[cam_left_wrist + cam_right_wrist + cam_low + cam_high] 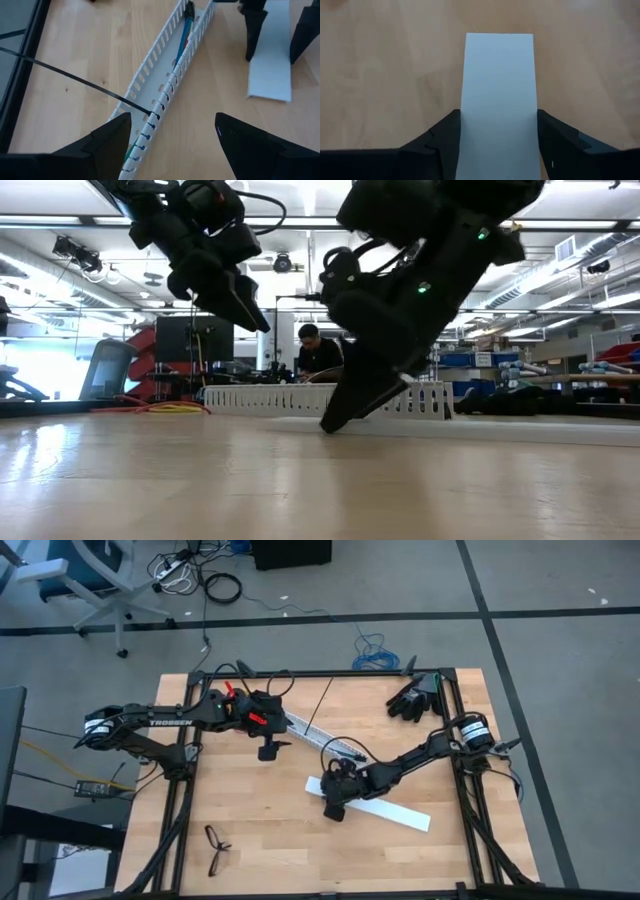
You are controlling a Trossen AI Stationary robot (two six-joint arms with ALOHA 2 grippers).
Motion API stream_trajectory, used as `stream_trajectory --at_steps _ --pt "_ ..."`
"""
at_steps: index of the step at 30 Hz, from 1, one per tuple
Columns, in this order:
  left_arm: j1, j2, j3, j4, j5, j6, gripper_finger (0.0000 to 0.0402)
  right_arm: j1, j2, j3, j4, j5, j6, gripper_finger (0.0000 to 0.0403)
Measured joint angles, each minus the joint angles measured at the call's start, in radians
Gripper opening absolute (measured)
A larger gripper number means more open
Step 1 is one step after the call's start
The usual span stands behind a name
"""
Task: Ziptie cables
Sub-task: Close the white cable duct
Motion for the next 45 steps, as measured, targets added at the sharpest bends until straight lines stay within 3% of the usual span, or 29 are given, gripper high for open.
stream_trajectory --at_steps 10,15,23,28,34,38,45 --pt "-0.003 0.026 0.0 0.029 0.018 0.004 0.03 0.03 -0.072 0.0 -0.089 0.011 0.028 0.0197" --pt "-0.008 0.118 0.0 0.13 0.049 0.057 0.03 0.053 -0.107 0.001 -0.109 0.028 0.047 0.0167" --pt "-0.044 0.246 0.023 0.338 0.052 0.108 0.03 0.136 -0.168 0.001 -0.291 0.083 0.177 0.0124" --pt "-0.067 0.296 0.15 0.252 -0.007 0.056 0.03 0.229 -0.231 0.001 -0.405 0.207 0.31 0.0118" --pt "-0.093 0.422 0.35 0.089 0.014 0.088 0.03 0.323 -0.282 0.002 -0.548 0.307 0.479 0.0117" --pt "-0.109 0.549 0.492 -0.025 0.074 0.145 0.03 0.355 -0.287 0.002 -0.606 0.335 0.572 0.0115" --pt "-0.134 0.719 0.715 -0.175 0.086 0.23 0.03 0.395 -0.287 0.003 -0.629 0.364 0.629 0.0114"
